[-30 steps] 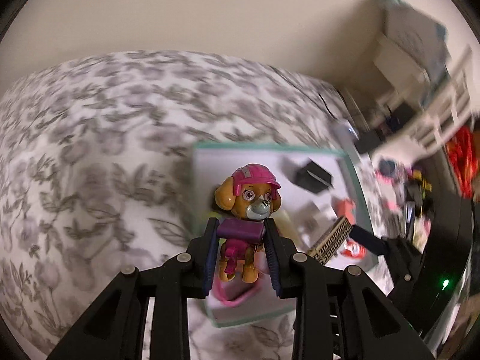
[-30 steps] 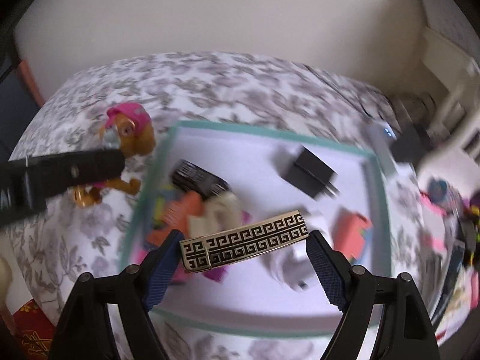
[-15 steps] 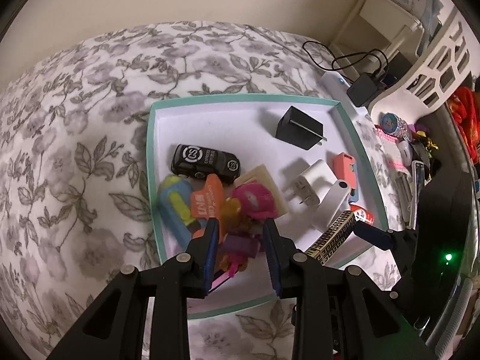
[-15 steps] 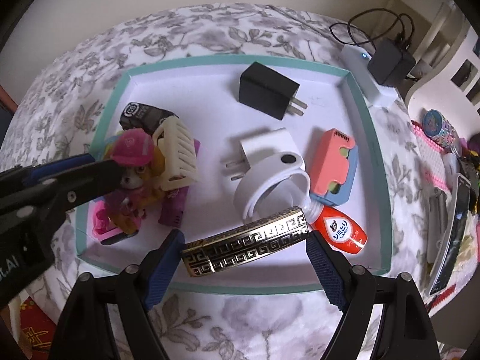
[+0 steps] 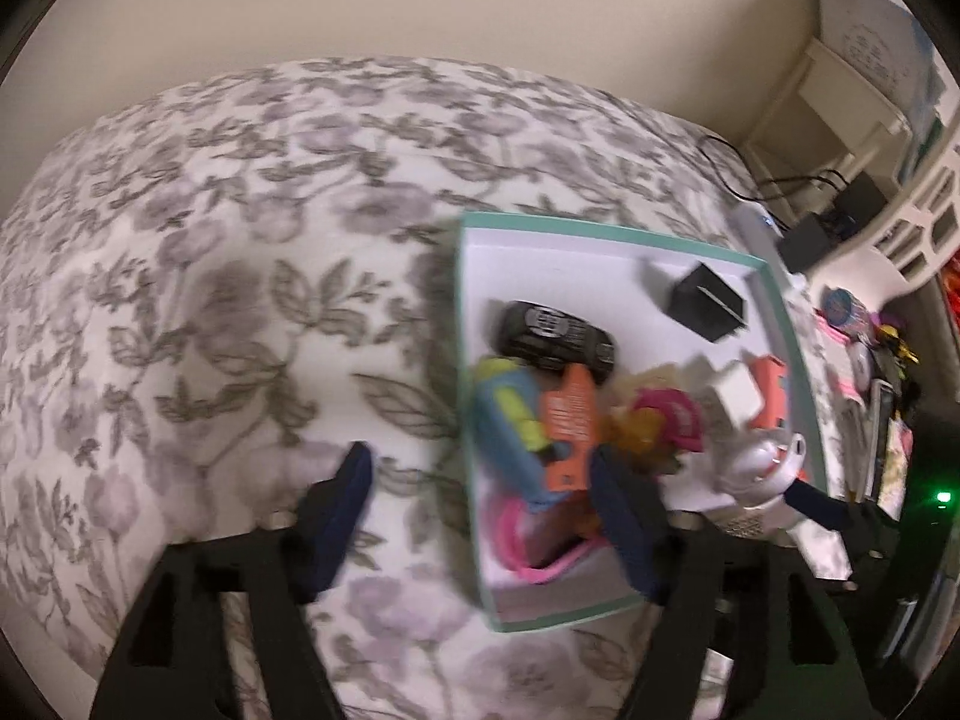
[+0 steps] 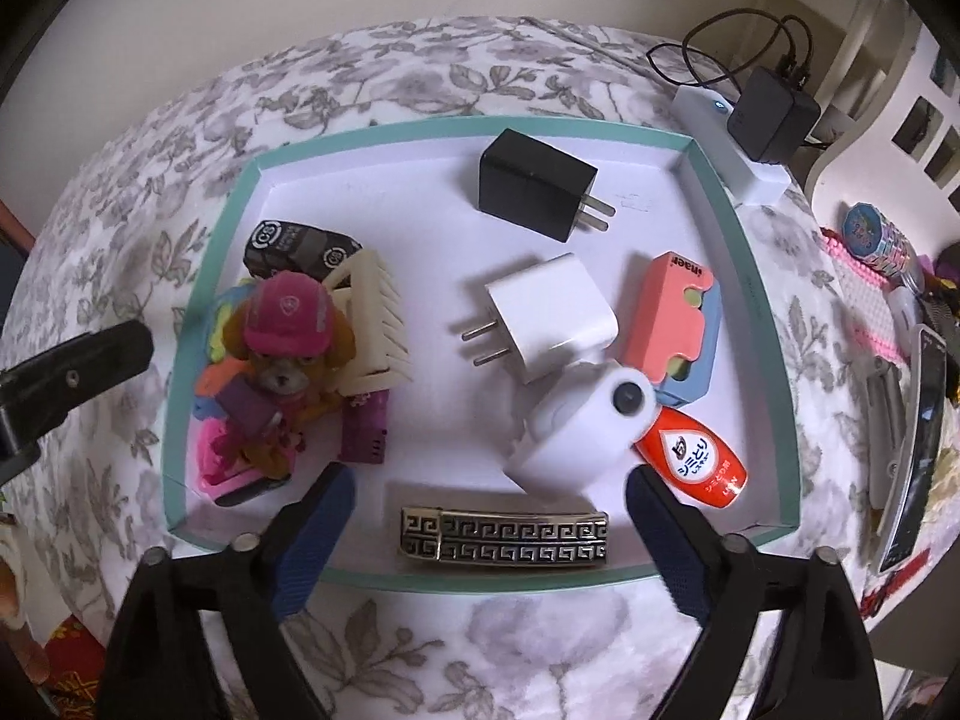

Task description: Organize rigid objects

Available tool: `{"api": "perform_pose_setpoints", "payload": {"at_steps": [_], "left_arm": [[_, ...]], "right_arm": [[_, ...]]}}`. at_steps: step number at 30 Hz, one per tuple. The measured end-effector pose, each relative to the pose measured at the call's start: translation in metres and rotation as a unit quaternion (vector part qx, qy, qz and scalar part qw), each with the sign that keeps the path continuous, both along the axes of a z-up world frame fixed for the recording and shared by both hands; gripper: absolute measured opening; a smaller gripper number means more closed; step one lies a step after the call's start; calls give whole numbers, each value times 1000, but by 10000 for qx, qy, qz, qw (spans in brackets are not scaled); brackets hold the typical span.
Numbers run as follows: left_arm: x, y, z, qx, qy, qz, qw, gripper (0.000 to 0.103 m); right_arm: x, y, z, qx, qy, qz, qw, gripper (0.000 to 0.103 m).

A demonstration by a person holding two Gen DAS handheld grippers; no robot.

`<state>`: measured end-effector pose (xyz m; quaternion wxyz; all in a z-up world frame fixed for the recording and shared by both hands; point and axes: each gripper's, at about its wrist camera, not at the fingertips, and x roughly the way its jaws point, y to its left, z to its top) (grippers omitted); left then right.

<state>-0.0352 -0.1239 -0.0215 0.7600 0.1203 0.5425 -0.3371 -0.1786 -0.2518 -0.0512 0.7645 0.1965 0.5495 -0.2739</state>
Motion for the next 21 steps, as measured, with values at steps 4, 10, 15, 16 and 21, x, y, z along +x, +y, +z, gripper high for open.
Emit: {"api": "perform_pose_setpoints", "payload": {"at_steps": [4, 10, 15, 16, 21], "left_arm": [[10, 16, -2, -18, -213, 191, 9996, 87], [21, 39, -5, -103, -176, 429, 9989, 98], [20, 48, 5, -227, -330, 469, 9981, 98], [19, 49, 8, -227, -385, 478, 9979, 98], [15, 53, 17, -203, -589, 492, 9968, 98]], "right_arm": [[2, 4, 4, -97, -97, -20, 9999, 103], [5, 8, 14, -184, -292, -156, 9993, 103], [7, 13, 23, -267, -419, -182, 9986, 103], [8, 15, 25, -287, -448, -179, 9984, 103], [9, 18, 33, -365, -571, -199, 9975, 103]]}}
